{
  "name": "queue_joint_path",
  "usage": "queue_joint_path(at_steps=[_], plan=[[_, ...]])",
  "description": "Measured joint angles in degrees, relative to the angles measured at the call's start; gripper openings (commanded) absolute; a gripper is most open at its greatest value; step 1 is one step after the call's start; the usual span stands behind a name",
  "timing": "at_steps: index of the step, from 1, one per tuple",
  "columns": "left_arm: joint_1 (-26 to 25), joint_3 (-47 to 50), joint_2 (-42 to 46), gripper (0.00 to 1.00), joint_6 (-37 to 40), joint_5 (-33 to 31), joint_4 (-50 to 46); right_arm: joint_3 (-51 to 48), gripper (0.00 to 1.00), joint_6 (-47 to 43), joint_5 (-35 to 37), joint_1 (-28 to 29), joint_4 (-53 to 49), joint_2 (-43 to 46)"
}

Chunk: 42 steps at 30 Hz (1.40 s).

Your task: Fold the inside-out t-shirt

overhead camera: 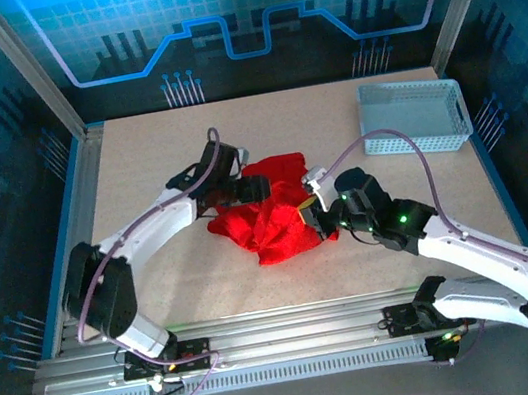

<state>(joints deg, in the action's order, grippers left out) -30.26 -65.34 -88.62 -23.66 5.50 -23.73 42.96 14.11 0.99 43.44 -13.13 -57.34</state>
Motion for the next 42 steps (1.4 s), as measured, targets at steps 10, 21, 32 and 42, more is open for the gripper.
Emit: queue_joint_path(at_steps=[10, 21, 32, 42], plan=[[-10.1, 3.7, 6.7, 0.73, -5.3, -0.2, -0.4, -7.7, 0.03, 4.5, 2.5, 5.7, 1.2, -2.4], [-14.4, 7.1, 0.4, 0.63, -15.1, -1.1, 2.2, -16.7, 0.27, 14.7, 8.5, 11.7, -2.1, 0.6], [-17.7, 1.2, -8.5, 0.51, -16.9, -1.7, 3.0, -9.6, 0.37, 19.2, 6.8, -0.2, -9.7, 3.1], [-18.1, 0.7, -10.4, 0.14, -16.9, -3.7, 3.5, -0.9, 0.40, 23.2, -1.4, -8.1, -11.6, -11.3]])
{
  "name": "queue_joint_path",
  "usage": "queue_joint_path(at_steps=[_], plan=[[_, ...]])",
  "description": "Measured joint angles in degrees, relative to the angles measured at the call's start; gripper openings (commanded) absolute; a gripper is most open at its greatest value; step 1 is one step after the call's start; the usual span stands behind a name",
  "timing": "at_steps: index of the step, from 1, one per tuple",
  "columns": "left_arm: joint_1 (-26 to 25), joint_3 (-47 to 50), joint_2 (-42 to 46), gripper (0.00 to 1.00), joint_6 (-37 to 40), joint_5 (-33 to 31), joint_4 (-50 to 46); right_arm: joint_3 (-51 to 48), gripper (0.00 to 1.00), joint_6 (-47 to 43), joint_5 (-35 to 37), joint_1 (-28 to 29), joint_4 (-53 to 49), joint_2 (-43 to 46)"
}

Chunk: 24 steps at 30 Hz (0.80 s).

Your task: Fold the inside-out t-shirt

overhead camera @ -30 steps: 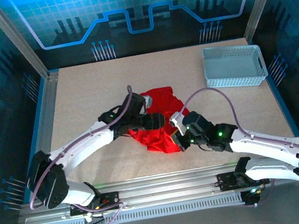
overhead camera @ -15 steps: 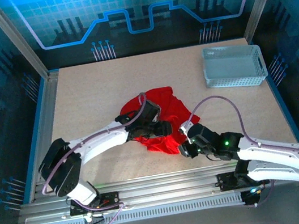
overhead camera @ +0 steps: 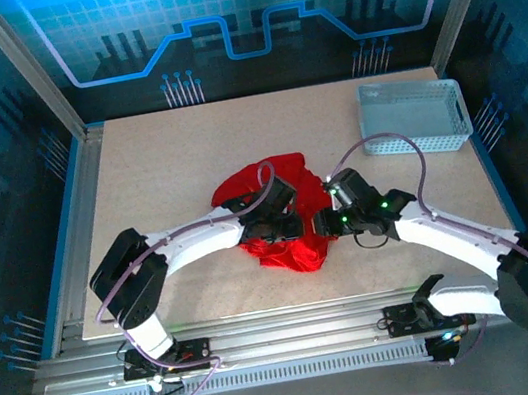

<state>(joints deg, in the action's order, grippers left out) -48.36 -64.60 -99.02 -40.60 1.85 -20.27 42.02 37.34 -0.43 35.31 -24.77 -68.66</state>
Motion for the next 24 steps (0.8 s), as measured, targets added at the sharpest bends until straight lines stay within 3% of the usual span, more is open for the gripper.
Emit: queue_joint_path(at_steps=[3, 10, 15, 24], plan=[[-0.4, 2.3, 0.9, 0.09, -0.2, -0.2, 0.7, 0.3, 0.40, 0.0, 0.1, 0.8, -0.5, -1.9], [-0.9, 5.7, 2.6, 0.08, -1.1, -0.4, 1.4, 2.9, 0.40, -1.5, 4.7, 6.6, -3.4, -4.2], [-1.2, 6.6, 3.1, 0.07, -1.5, -0.6, 2.4, 6.6, 0.40, -6.8, 9.3, 10.8, -6.3, -4.2], [-1.3, 8.2, 4.3, 0.07, -2.0, -0.6, 3.9, 8.9, 0.39, -15.3, 9.2, 12.7, -8.4, -8.1]])
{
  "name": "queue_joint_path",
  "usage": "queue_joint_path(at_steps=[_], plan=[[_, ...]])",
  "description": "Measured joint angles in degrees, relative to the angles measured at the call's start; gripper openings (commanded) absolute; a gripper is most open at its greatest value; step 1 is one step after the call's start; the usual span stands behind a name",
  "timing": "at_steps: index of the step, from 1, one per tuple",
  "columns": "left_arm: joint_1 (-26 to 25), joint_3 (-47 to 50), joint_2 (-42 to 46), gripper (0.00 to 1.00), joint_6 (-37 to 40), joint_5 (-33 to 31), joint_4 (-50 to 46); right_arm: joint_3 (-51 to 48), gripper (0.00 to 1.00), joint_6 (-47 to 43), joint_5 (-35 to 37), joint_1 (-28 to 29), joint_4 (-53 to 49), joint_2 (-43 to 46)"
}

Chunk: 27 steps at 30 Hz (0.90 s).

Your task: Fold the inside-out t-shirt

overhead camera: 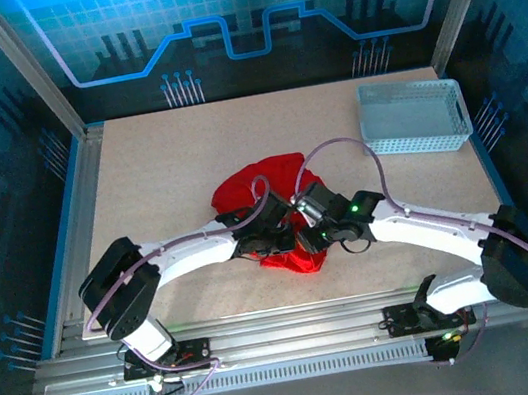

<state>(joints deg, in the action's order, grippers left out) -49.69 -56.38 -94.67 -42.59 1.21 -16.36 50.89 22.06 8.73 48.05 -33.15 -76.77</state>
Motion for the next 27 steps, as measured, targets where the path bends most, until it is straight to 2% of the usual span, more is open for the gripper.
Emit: queue_joint_path(at_steps=[11, 17, 20, 24, 27], plan=[[0.0, 0.5, 1.0, 0.08, -0.7, -0.5, 0.4, 0.0, 0.37, -3.4, -0.2, -0.9, 0.2, -4.2], [-0.1, 1.0, 1.3, 0.08, -0.7, -0.6, 0.3, 0.1, 0.33, -3.7, 0.3, -1.7, 0.2, -6.3], [-0.1, 1.2, 1.3, 0.08, -0.6, -0.6, 0.2, 0.2, 0.24, -4.0, 0.3, -1.8, 0.5, -7.2], [-0.1, 1.3, 1.3, 0.07, -0.7, -1.0, 0.2, 0.2, 0.00, -4.1, 0.8, -1.9, 0.8, -7.5], [-0.1, 1.3, 1.4, 0.07, -0.7, -1.6, 0.2, 0.2, 0.00, -4.2, 1.6, -1.9, 0.8, -7.2]])
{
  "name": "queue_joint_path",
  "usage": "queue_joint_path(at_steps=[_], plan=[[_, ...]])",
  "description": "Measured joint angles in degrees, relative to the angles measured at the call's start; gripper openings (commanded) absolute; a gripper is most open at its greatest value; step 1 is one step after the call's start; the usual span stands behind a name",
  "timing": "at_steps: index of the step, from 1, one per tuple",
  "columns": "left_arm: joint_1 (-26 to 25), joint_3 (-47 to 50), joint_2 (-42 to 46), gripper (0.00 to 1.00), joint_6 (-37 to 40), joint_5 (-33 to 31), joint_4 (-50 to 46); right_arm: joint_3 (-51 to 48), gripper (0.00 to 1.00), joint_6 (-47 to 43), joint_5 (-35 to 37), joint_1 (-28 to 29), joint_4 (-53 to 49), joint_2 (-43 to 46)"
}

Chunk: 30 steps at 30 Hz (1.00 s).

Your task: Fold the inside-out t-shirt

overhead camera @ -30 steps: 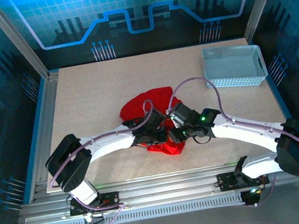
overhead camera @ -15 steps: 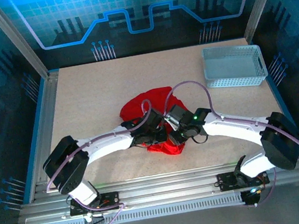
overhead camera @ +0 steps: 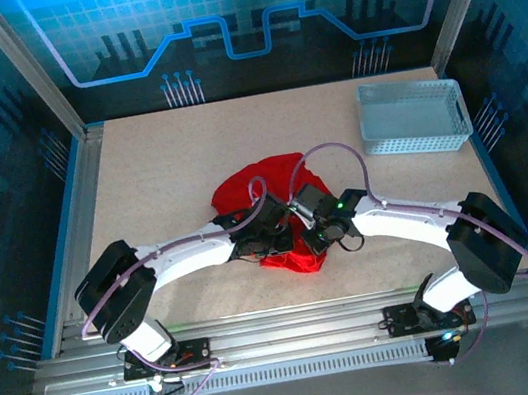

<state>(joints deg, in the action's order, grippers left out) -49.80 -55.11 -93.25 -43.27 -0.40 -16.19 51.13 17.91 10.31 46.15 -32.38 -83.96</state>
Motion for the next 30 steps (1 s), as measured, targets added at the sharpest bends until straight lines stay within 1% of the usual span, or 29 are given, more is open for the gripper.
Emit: queue_joint_path(at_steps=[3, 7, 9, 10, 11, 13, 16, 18, 20, 22, 24, 28, 30], plan=[[0.0, 0.0, 0.5, 0.07, -0.3, -0.8, 0.1, -0.5, 0.00, 0.0, 0.1, 0.0, 0.0, 3.8], [0.1, 0.3, 1.5, 0.07, -0.4, -1.4, 0.3, -3.4, 0.00, 0.0, -1.8, -0.9, 1.1, 17.3], [0.2, 0.6, 1.8, 0.10, -0.4, -1.5, 0.7, -4.9, 0.00, 0.3, -3.5, -2.5, 2.4, 23.4], [0.3, 0.7, 1.9, 0.12, -0.6, -1.5, 0.7, -5.8, 0.00, 0.8, -4.3, -3.4, 3.3, 25.0], [0.3, 0.9, 1.9, 0.16, -0.7, -1.6, 1.0, -7.1, 0.00, 1.4, -5.0, -4.3, 4.3, 26.3], [0.3, 1.0, 1.9, 0.22, -0.8, -1.6, 1.0, -10.2, 0.00, 2.8, -6.1, -5.3, 5.8, 27.4], [0.3, 1.0, 2.6, 0.32, -0.5, -1.8, 1.0, -15.0, 0.00, 4.7, -7.7, -5.4, 6.8, 27.2], [0.2, 1.3, 4.0, 0.40, 0.3, -2.2, 1.0, -16.7, 0.00, 5.9, -8.6, -5.4, 7.1, 27.2], [-0.2, 1.4, 5.8, 0.44, 1.3, -2.4, 1.2, -17.0, 0.00, 6.8, -9.6, -5.4, 8.0, 27.3], [-1.2, 1.4, 7.3, 0.46, 2.4, -2.6, 1.7, -17.0, 0.00, 7.6, -10.3, -5.4, 9.5, 27.5], [-2.9, 1.4, 8.5, 0.46, 4.0, -2.7, 2.6, -17.0, 0.00, 8.1, -11.0, -5.4, 10.7, 27.7], [-6.4, 1.4, 8.7, 0.45, 6.4, -2.8, 3.8, -17.0, 0.00, 8.9, -12.1, -5.4, 11.7, 27.8], [-7.2, 1.3, 8.3, 0.43, 7.0, -2.9, 3.8, -17.0, 0.00, 9.1, -12.5, -5.4, 11.9, 28.1]])
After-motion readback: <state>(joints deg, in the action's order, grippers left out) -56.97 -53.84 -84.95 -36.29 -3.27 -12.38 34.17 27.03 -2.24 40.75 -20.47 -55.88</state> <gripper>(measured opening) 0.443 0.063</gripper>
